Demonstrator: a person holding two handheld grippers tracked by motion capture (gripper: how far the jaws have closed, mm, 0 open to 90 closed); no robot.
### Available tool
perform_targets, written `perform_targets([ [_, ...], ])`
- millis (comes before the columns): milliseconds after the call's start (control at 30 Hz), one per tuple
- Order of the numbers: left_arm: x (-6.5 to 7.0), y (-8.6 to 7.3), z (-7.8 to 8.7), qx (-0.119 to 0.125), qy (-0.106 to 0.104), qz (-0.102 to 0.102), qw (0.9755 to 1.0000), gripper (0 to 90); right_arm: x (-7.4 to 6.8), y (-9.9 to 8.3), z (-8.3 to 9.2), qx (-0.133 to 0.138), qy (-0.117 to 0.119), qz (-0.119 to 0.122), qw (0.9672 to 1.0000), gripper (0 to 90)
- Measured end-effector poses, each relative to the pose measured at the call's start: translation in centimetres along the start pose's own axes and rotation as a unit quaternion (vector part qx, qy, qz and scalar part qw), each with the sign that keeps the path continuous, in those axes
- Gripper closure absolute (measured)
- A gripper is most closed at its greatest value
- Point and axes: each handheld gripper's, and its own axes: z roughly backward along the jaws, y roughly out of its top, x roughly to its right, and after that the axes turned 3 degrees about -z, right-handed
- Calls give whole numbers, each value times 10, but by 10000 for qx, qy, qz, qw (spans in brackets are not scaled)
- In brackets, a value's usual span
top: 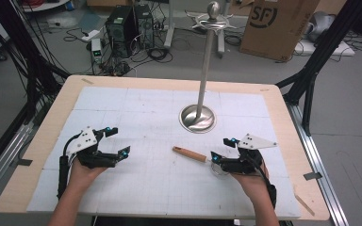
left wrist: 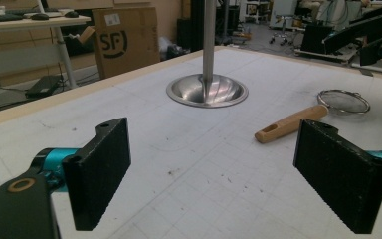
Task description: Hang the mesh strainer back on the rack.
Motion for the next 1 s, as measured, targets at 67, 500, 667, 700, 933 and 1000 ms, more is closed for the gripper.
perform_targets([
  [67,0,0,1,5,-1,28,10000,154,-1,0,-1,-68,5,-1,10000,272],
  [500,4,1,1,-84,-27,-58,9999,154,-4,4,-17,-450,49,267,9986,279],
  [667,2,1,1,-30,-13,-30,10000,154,-4,7,-29,-904,123,360,9952,294],
  [700,2,1,1,-20,-7,-33,10000,154,-4,8,-31,-972,122,394,9944,295],
  [933,2,1,1,9,-16,-12,10000,154,-10,17,-47,-1367,200,620,9885,338],
  [1000,1,2,2,20,-12,-40,10000,154,-12,18,-52,-1534,226,666,9857,346],
])
